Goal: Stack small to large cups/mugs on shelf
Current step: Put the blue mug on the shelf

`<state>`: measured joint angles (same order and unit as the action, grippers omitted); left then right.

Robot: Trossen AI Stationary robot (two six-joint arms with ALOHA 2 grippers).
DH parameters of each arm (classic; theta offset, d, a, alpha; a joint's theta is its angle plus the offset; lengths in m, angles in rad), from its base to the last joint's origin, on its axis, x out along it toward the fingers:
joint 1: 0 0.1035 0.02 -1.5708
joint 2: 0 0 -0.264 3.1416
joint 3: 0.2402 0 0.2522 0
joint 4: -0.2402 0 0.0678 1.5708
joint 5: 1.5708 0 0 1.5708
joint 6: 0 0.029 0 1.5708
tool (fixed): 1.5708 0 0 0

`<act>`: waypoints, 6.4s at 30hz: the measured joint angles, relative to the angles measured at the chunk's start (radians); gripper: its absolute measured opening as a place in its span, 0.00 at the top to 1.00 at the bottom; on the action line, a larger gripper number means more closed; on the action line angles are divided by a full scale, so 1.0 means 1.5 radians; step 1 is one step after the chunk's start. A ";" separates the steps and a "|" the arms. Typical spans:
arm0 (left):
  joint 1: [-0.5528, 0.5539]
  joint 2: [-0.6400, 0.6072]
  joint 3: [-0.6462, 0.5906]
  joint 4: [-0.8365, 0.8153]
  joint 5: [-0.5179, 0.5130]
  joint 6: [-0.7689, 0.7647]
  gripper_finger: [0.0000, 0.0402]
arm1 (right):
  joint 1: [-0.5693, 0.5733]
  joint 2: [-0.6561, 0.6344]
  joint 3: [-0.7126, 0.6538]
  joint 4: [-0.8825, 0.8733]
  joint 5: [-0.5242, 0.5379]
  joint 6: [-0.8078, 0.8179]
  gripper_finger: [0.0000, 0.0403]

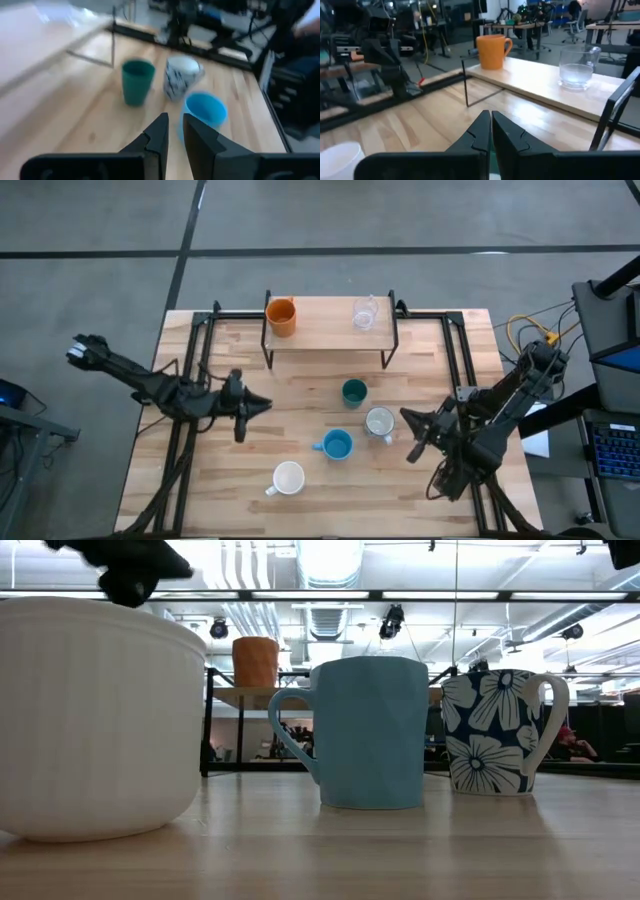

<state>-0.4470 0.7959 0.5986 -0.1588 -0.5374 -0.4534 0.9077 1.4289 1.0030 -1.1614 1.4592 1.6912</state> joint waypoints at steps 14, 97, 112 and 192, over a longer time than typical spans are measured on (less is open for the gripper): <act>-0.183 -0.071 -0.037 -0.009 -0.188 -0.036 0.89 | 0.005 0.090 -0.030 0.255 0.073 -0.107 0.98; -0.192 -0.172 -0.056 -0.046 -0.168 -0.002 0.89 | -0.069 0.346 0.300 0.280 -0.364 -0.282 0.98; -0.192 -0.172 -0.056 -0.046 -0.137 0.011 0.89 | -0.104 0.389 0.299 0.422 -0.384 -0.360 0.98; -0.191 -0.169 0.027 0.054 -0.568 0.289 0.89 | -0.184 0.411 0.405 0.287 -0.243 -0.422 0.98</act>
<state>-0.7334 0.5418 0.6390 -0.0778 -1.3893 -0.0206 0.6314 2.0449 1.6111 -0.7306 1.0950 1.0575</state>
